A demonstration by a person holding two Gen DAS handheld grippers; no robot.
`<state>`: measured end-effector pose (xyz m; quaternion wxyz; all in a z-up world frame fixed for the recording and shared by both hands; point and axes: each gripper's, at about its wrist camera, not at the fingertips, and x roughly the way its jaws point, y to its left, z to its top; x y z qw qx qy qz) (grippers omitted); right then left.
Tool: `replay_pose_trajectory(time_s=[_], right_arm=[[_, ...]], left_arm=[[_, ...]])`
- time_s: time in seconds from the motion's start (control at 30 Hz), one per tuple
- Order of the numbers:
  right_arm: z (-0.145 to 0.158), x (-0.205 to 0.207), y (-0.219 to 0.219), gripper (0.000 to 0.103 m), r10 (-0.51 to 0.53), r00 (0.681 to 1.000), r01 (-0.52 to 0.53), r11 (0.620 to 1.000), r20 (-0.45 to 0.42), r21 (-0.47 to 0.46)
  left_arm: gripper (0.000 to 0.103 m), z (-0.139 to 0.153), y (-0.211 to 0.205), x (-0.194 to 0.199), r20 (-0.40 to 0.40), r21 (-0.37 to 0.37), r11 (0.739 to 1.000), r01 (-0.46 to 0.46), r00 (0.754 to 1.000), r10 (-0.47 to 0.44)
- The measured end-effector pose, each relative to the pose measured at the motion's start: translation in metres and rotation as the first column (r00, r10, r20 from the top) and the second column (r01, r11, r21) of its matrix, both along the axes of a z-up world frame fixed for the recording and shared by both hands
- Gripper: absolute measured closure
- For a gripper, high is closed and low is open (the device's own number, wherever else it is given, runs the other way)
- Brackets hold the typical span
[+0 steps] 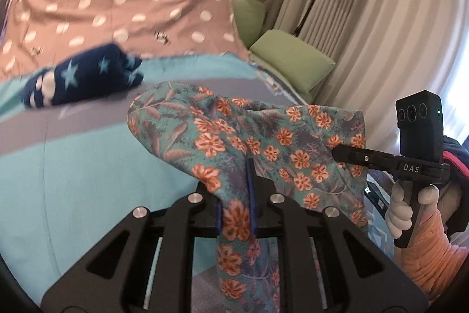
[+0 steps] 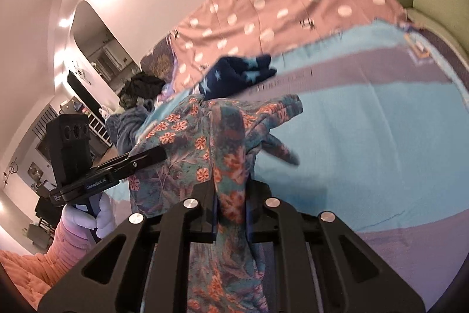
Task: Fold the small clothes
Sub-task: 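Grasp the folded shirt with both grippers and lift it, then place the folded shirt beside the navy star pillow and release both grippers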
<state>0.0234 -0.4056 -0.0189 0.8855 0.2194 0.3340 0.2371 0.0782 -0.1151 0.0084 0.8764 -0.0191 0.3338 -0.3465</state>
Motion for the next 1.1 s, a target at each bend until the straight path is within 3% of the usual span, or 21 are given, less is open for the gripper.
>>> replay_pose_trajectory(time_s=[0.33,0.47,0.73,0.93,0.97,1.03,1.1], right_arm=[[0.039,0.027,-0.023,0.09,-0.069,0.994,0.07,0.997,0.089,-0.014],[0.062,0.064,-0.037,0.09,-0.092,0.989,0.096,0.995,0.119,-0.028],[0.092,0.186,-0.057,0.09,-0.178,0.975,0.188,0.98,0.13,-0.066],[0.071,0.276,-0.049,0.09,-0.236,0.969,0.245,0.961,0.08,-0.132],[0.056,0.296,-0.05,0.087,-0.277,0.959,0.283,0.946,0.059,-0.157],[0.021,0.321,-0.057,0.08,-0.386,0.922,0.371,0.902,-0.031,-0.219],[-0.016,0.326,-0.064,0.079,-0.427,0.897,0.401,0.895,-0.114,-0.194]], left_arm=[[0.09,0.059,-0.038,0.022,0.131,0.05,0.998,0.044,0.99,-0.05],[0.09,0.088,-0.058,0.057,0.178,0.074,0.996,0.048,0.982,-0.06],[0.09,0.12,-0.088,0.161,0.236,0.074,0.997,-0.014,0.972,-0.004],[0.086,0.095,-0.111,0.247,0.224,0.097,0.991,-0.087,0.973,0.063],[0.083,0.083,-0.115,0.262,0.216,0.123,0.987,-0.106,0.973,0.077],[0.064,0.044,-0.121,0.297,0.175,0.223,0.957,-0.184,0.974,0.147],[0.064,0.005,-0.12,0.318,0.107,0.294,0.931,-0.216,0.976,0.192]])
